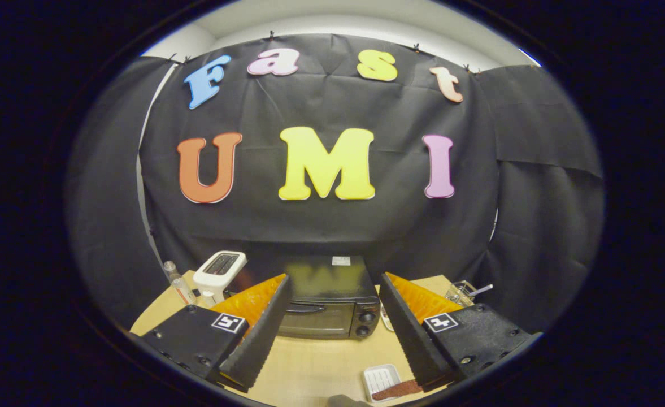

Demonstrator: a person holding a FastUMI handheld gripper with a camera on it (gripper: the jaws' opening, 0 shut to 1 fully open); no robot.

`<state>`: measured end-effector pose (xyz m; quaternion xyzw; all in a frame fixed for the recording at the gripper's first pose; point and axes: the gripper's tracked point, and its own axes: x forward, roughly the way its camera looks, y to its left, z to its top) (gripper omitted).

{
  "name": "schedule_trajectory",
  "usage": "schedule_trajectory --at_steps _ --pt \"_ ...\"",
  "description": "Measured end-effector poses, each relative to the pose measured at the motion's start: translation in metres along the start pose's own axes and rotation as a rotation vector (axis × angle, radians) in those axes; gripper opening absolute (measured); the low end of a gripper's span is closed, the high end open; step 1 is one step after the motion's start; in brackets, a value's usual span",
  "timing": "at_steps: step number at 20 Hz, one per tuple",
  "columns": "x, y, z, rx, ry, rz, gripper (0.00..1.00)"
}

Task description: Open the toaster oven, put the food inside, and close the toaster oven door.

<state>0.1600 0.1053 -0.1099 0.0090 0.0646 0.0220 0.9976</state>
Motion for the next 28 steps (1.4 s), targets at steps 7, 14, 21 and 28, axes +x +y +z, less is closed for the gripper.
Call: schedule_trajectory --at_steps 7,14,21,28 --pt "0.1 0.058 -0.063 -0.013 0.144 0.064 1.0" --pt "0.137 0.075 -0.101 0.0 0.226 0.062 1.0" --pt "0.133 0.071 -0.106 -0.01 0.232 0.036 1.0" --pt "0.084 0.073 -0.137 -0.032 0.246 0.021 1.0"
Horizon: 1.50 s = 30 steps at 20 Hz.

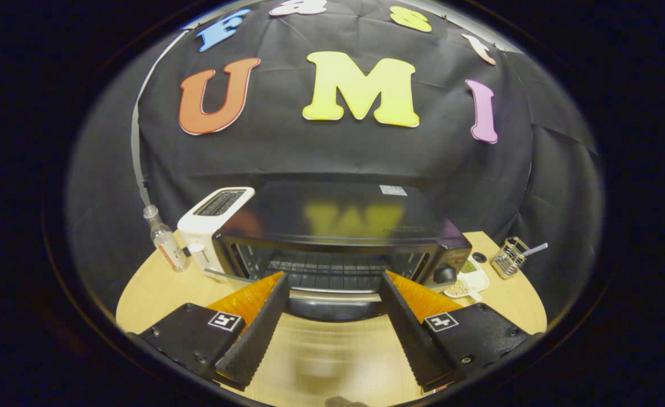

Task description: Open the toaster oven, put the food inside, and close the toaster oven door.

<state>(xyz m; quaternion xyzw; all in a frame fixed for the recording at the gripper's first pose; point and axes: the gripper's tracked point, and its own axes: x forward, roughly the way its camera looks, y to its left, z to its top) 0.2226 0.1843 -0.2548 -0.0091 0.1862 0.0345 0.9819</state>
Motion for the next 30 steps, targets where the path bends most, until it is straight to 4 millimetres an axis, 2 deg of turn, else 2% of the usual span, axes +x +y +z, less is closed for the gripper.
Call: schedule_trajectory --at_steps 4,11,19,25,28,30 --pt "-0.018 0.001 -0.037 -0.013 0.041 -0.002 1.0" --pt "-0.033 0.002 -0.107 -0.01 0.162 0.006 1.0" --pt "-0.017 0.004 -0.171 0.032 0.321 0.021 1.0" --pt "-0.015 0.003 -0.181 -0.002 0.338 0.012 1.0" --pt "-0.024 0.0 -0.169 -0.009 0.301 0.072 1.0" --pt "-0.031 -0.018 -0.151 -0.038 0.258 0.097 1.0"
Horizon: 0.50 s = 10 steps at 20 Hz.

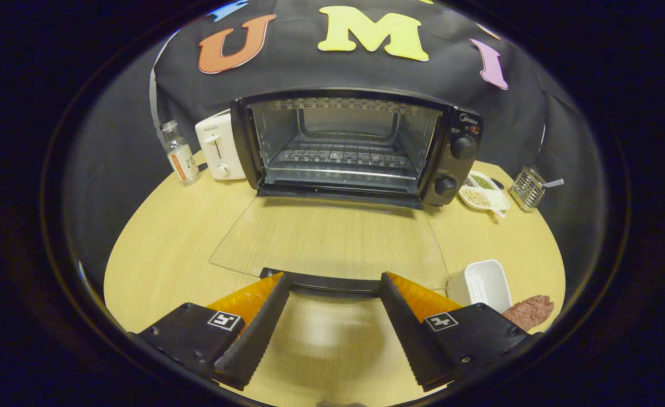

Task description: Open the toaster oven, put the food inside, and close the toaster oven door.

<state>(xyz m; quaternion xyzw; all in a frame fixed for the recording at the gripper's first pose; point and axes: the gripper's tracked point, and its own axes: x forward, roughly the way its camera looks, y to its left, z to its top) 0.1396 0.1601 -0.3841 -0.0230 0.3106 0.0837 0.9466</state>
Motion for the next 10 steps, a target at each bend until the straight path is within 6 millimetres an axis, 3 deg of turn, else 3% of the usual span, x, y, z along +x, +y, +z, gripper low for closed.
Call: schedule_trajectory --at_steps 3,6,8,10 --pt "-0.025 -0.046 0.022 -0.039 -0.063 0.022 1.0" --pt "-0.047 -0.115 0.033 -0.079 -0.095 0.023 1.0" --pt "-0.055 -0.165 0.029 -0.094 -0.094 0.022 1.0" --pt "-0.055 -0.2 0.007 -0.085 -0.033 0.074 1.0"
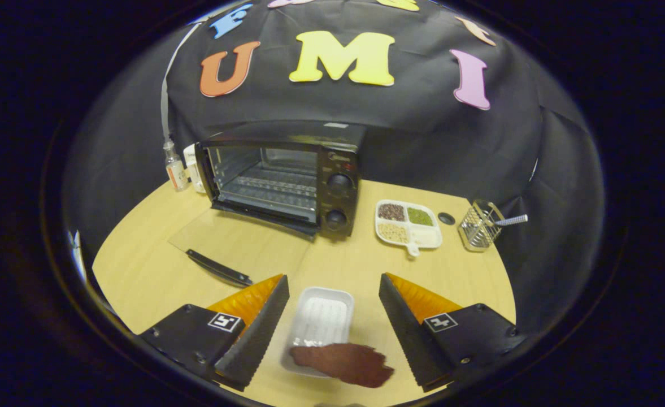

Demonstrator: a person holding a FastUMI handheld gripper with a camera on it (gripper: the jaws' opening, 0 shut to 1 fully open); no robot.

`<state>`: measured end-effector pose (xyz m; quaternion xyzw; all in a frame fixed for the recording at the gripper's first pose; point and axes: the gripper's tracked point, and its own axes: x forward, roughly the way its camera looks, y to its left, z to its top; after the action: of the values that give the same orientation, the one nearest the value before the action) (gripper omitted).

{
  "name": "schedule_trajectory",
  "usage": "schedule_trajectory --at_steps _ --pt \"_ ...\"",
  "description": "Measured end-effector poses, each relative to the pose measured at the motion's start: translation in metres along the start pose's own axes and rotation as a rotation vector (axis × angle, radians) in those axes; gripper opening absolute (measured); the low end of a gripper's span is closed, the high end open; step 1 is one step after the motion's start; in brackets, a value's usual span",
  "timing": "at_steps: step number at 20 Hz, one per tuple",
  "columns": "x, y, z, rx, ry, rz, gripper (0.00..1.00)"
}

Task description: Open the toaster oven, put the food inside, and close the toaster oven door.

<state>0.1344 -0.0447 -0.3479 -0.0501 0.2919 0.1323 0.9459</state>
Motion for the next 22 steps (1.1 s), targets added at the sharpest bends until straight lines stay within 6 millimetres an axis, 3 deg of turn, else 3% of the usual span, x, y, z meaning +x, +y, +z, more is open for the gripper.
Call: schedule_trajectory --at_steps 2,4,6,8,13,16,22 --pt "-0.001 -0.022 -0.027 0.03 0.071 0.066 0.99" --pt "-0.002 -0.031 -0.05 0.068 0.137 0.143 0.93" --pt "-0.004 -0.025 -0.072 0.136 0.222 0.238 0.85" --pt "-0.006 -0.015 -0.079 0.205 0.27 0.337 0.78" --pt "-0.012 0.006 -0.082 0.342 0.364 0.473 0.39" --pt "-0.015 0.01 -0.073 0.411 0.39 0.516 0.2" --pt "-0.036 0.017 -0.029 0.422 0.306 0.567 0.14"
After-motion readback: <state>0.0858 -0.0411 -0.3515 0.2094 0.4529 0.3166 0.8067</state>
